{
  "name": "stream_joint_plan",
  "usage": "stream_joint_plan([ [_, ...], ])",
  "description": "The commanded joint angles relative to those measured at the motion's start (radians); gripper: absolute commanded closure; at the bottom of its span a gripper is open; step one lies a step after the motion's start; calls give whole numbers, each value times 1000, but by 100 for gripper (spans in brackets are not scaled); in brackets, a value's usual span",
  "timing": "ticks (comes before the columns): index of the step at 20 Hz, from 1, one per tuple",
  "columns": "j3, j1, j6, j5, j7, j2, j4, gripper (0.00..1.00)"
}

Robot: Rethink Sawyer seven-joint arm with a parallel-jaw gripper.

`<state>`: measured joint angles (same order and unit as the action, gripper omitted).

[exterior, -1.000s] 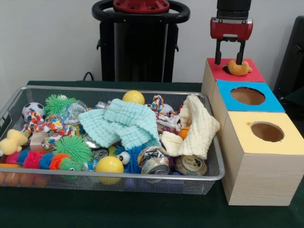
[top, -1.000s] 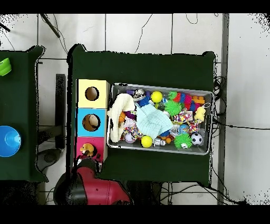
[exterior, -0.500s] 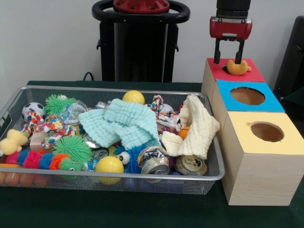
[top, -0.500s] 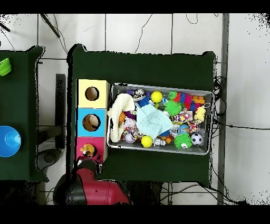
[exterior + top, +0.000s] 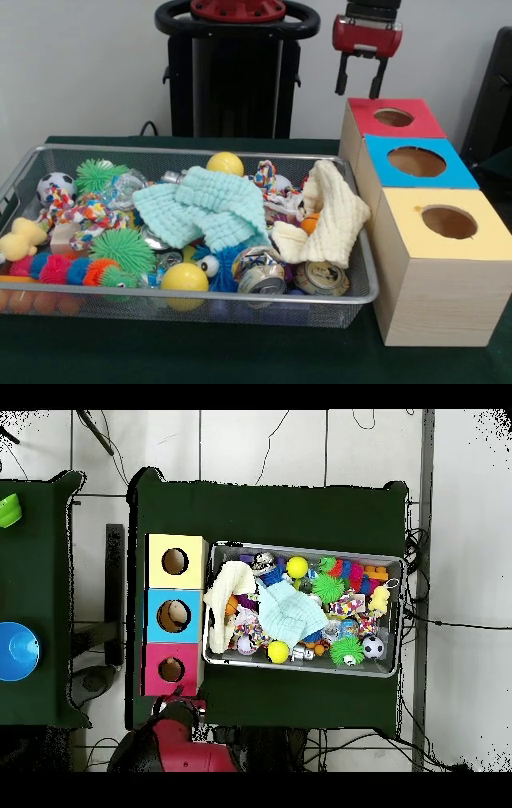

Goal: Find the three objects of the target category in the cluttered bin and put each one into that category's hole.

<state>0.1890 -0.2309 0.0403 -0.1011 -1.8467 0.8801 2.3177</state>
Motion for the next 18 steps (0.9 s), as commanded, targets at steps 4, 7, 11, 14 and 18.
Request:
stream_joint_plan([
  [4,40,58,-146,120,7,8,-140,0],
  [7,32,71,-161,144,-3,25,-145,0],
  [11,61,72,-89,173,-29,46,-173,0],
  [14,96,81,109,198,-71,0,-211,0],
  [18,110,109,258,269,-51,-65,-273,0],
])
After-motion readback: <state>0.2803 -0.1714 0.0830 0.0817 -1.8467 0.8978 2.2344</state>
